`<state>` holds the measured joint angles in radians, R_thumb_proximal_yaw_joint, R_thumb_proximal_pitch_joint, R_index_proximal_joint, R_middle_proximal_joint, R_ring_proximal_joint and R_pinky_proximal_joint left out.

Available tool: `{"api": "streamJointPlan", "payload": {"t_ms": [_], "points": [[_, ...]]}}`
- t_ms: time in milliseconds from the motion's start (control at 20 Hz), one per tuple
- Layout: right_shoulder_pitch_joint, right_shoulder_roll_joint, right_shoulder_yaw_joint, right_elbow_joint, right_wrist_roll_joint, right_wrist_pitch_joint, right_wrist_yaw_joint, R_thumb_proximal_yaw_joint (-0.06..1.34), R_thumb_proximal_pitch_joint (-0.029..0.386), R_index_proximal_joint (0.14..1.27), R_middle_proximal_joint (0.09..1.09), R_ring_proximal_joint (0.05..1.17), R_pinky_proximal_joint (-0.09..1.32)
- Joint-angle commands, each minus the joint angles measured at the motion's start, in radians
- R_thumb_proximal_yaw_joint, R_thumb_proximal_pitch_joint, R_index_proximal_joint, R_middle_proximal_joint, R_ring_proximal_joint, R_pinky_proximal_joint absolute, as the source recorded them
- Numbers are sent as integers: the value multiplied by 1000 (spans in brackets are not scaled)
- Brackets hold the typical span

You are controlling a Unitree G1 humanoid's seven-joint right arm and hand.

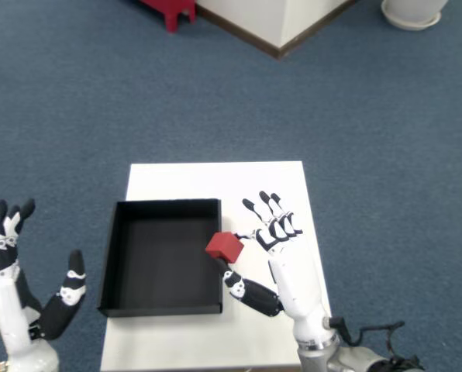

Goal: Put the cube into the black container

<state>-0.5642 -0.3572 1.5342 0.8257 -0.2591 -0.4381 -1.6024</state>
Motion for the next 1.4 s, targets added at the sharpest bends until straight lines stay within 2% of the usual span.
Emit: {"api": "streamJointPlan", "payload": {"t_ms": [50,450,700,1100,1400], "points": [[-34,-19,-47,-78,-13,89,-8,1203,160,1071,243,128,-28],[-74,23,-62,-126,0,213,77,1211,164,1077,268,143,-24],[-132,109,-74,-104,32,260,177,1213,171,1074,270,141,-27],[-151,187,-78,-29,64,287,262,1212,177,1081,279,148,-19],[-174,193,-80,-6,57,293,350,1208,180,1078,280,150,-16]]}}
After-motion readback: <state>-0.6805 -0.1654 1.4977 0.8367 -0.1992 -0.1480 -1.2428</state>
